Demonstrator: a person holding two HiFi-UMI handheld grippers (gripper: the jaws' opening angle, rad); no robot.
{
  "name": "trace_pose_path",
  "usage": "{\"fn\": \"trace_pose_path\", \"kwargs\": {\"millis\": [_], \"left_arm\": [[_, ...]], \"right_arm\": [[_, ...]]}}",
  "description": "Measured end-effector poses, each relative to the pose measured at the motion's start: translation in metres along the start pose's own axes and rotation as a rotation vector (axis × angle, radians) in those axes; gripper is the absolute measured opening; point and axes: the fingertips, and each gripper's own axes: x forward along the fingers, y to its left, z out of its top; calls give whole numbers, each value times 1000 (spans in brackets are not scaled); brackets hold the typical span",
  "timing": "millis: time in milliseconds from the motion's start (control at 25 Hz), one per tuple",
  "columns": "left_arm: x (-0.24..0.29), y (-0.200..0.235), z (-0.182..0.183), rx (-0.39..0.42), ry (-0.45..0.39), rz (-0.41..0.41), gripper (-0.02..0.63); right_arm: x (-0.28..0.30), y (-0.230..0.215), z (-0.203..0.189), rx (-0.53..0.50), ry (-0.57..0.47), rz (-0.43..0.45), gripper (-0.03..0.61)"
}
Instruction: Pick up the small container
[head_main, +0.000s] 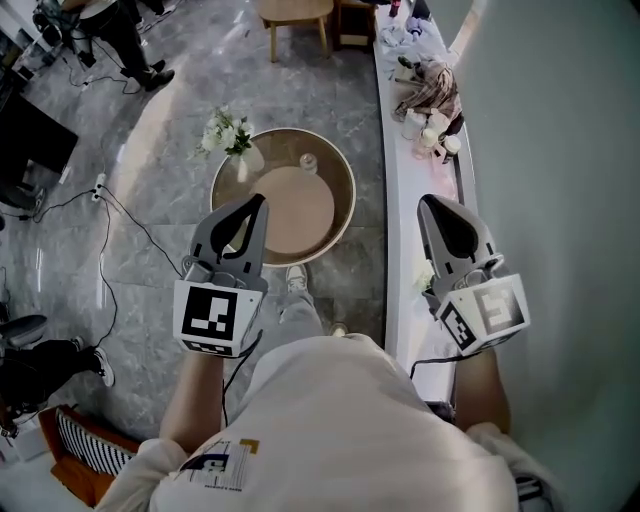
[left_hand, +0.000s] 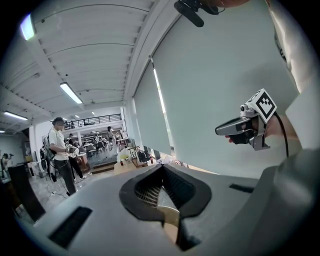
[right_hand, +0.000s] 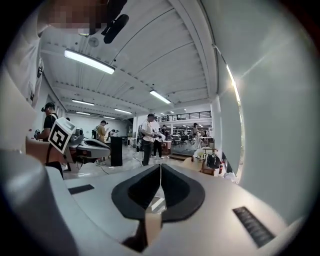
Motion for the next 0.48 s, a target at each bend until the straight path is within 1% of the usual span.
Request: {"fn": "trace_pose_path", "kwargs": {"millis": [160, 320, 480], "left_arm": [[20, 28, -2, 0, 6, -13, 8], [45, 51, -4, -3, 5, -22, 8], [68, 84, -6, -14, 16, -32, 8]], "right_arm": [[35, 1, 6, 6, 7, 6, 11], [74, -8, 4, 18, 5, 10, 11], [119, -13, 16, 11, 12, 14, 11]]}}
